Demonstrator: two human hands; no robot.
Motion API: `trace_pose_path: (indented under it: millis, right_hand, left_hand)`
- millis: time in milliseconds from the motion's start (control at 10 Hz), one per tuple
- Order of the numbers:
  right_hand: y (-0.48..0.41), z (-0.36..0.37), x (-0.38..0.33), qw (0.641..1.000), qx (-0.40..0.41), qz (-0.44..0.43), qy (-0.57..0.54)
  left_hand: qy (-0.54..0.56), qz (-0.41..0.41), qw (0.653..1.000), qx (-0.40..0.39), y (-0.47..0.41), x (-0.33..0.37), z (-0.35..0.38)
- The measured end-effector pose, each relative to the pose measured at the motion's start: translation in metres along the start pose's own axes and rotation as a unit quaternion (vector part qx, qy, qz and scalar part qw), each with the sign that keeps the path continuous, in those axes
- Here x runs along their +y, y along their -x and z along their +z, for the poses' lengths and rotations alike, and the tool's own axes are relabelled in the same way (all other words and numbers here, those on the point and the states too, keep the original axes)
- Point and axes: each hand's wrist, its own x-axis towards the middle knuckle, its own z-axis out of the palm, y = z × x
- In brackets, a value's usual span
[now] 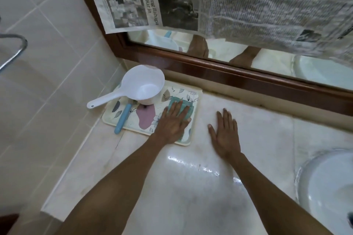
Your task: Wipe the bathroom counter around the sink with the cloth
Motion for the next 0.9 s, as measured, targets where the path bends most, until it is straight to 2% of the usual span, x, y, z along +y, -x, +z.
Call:
trace_pose_path:
  millis: [200,500,600,700,800,900]
  right_hand:
    - [0.000,0.003,-0.001,1.000,0.008,0.014,0.017]
    - [0.001,0.004,-0.002,0.999,0.012,0.019,0.029]
    - [0.002,0.003,-0.002,0.999,0.002,0.019,0.030]
    - [0.002,-0.001,-0.001,0.999,-0.023,0.017,0.018]
    - [0.006,-0.017,0.001,0.997,-0.069,0.009,0.012]
    - [0.017,-0.036,0.007,0.991,-0.129,-0.001,0.025]
  left_hand:
    - [0.024,-0.048,0.998,0.024,-0.006,0.026,0.007]
    - [-0.022,-0.017,0.999,0.018,-0.007,0.017,0.014]
    - [-0.035,-0.001,0.999,-0.012,-0.008,0.013,0.009]
    - [-0.038,-0.009,0.998,-0.041,-0.010,0.018,0.001]
    - [0.019,-0.032,0.998,-0.041,-0.007,0.026,-0.010]
    - [0.073,-0.050,0.996,0.004,0.004,0.042,-0.017]
